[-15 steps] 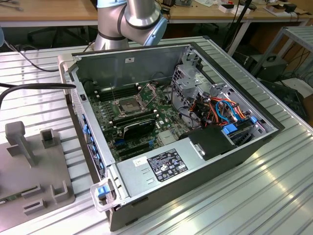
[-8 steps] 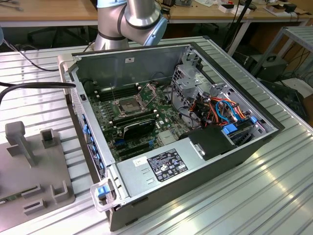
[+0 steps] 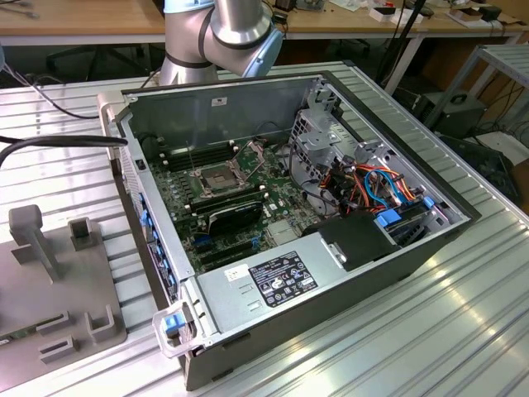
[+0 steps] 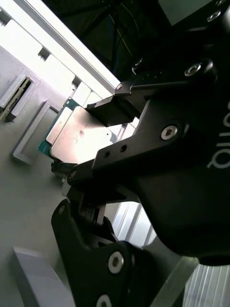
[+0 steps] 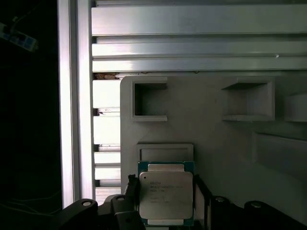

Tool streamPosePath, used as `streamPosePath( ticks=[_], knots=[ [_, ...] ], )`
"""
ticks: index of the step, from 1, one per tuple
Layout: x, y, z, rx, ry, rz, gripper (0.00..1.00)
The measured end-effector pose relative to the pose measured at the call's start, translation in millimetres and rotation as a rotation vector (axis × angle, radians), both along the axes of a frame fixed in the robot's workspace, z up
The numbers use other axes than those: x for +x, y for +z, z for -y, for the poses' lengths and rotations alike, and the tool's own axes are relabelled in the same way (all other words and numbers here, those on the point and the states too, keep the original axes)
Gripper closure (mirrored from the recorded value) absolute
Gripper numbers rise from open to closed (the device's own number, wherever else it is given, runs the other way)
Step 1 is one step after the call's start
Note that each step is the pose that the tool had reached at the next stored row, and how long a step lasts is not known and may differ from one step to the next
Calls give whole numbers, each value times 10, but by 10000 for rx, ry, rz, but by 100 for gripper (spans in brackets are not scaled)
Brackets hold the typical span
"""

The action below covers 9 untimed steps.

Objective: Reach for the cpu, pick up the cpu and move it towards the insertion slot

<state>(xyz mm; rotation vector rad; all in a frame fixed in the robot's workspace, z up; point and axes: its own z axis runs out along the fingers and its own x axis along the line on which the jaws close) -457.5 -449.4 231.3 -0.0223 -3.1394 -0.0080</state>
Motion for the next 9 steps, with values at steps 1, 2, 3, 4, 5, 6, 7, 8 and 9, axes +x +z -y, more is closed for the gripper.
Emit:
streamPosePath(
  ticks=[1, 2, 3, 4, 5, 6, 7, 8, 9],
  knots=[
    [0, 10, 0, 1, 0, 1, 45],
    [0, 24, 0, 0, 0, 0, 45],
    [0, 35, 0, 1, 0, 0, 45],
    [0, 55, 0, 1, 0, -1, 45],
    [0, 69, 0, 0, -1, -1, 45],
    [0, 87, 0, 1, 0, -2, 45],
    [0, 103, 0, 1, 0, -3, 45],
    [0, 113, 0, 1, 0, -4, 45],
    [0, 132, 0, 1, 0, -6, 45]
  ],
)
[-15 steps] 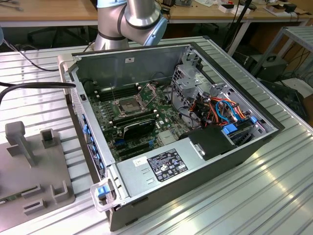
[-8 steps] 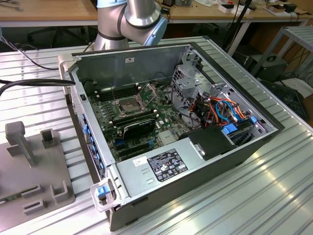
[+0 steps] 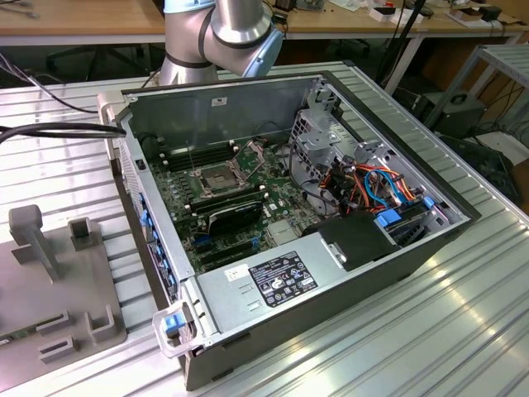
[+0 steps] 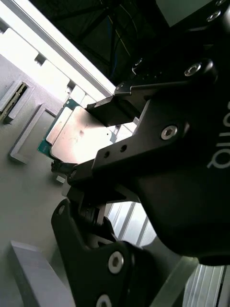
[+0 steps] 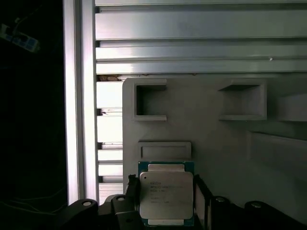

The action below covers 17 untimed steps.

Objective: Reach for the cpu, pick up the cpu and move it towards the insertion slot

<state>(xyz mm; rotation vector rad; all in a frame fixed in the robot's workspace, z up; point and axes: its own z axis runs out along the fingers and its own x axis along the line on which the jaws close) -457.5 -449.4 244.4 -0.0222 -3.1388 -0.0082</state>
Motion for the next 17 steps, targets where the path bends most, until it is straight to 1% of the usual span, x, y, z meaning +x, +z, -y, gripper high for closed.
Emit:
streamPosePath(
  ticks=[2, 10, 13, 17],
  knots=[
    [0, 42, 0, 0, 0, -3, 45],
    [0, 153, 0, 1, 0, -11, 45],
    [0, 214, 0, 1, 0, -15, 45],
    [0, 267, 0, 1, 0, -18, 45]
  ],
)
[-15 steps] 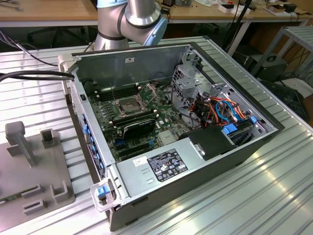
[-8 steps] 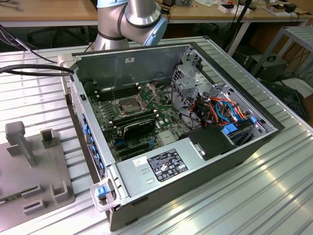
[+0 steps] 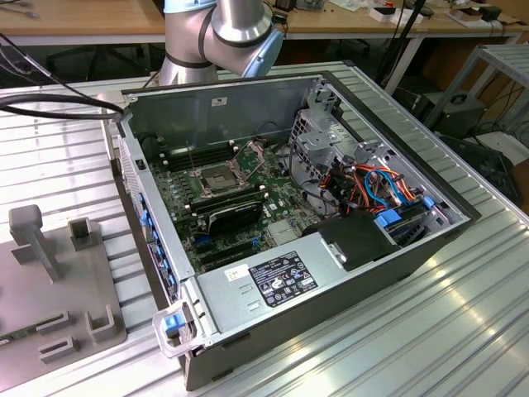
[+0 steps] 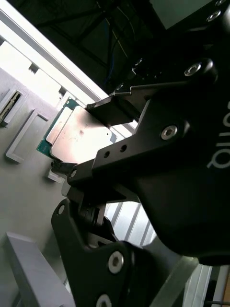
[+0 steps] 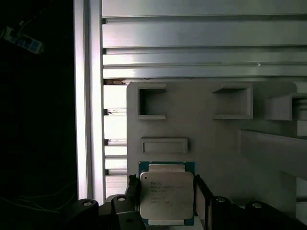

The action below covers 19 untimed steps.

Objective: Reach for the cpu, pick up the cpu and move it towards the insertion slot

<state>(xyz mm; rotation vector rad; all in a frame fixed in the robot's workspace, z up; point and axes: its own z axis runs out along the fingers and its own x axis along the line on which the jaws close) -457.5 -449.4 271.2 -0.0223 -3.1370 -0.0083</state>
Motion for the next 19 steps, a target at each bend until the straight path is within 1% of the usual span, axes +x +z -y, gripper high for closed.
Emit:
streamPosePath(
  ticks=[2, 4, 15, 19],
  knots=[
    [0, 25, 0, 0, 0, -1, 45],
    [0, 66, 0, 0, 0, -3, 45],
    [1, 193, 0, 0, 0, -18, 45],
    [2, 258, 0, 0, 0, -28, 45]
  ],
)
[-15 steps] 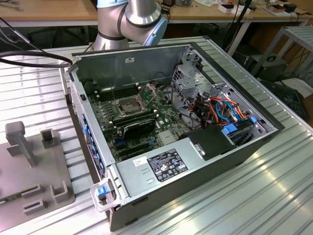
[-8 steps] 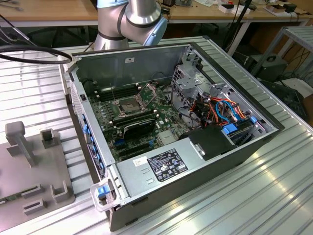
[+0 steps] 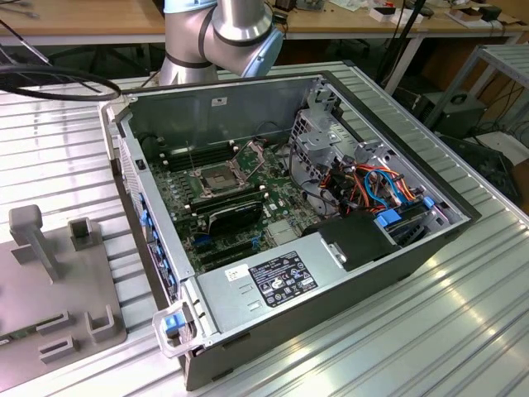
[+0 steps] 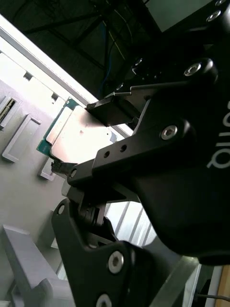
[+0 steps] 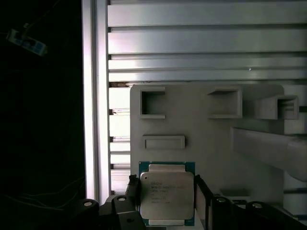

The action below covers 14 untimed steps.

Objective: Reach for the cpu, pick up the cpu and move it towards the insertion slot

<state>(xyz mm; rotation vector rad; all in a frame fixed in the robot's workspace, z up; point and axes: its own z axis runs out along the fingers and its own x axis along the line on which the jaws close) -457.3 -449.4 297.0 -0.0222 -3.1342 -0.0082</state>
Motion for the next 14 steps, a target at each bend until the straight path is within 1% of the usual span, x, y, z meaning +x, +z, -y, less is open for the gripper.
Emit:
streamPosePath(
  ticks=[1, 7, 10, 14],
  knots=[
    [0, 25, 0, 0, 0, -3, 45],
    [1, 109, 0, 0, 0, -16, 45],
    [1, 184, 0, 0, 0, -26, 45],
    [1, 242, 0, 1, 0, -33, 45]
  ],
)
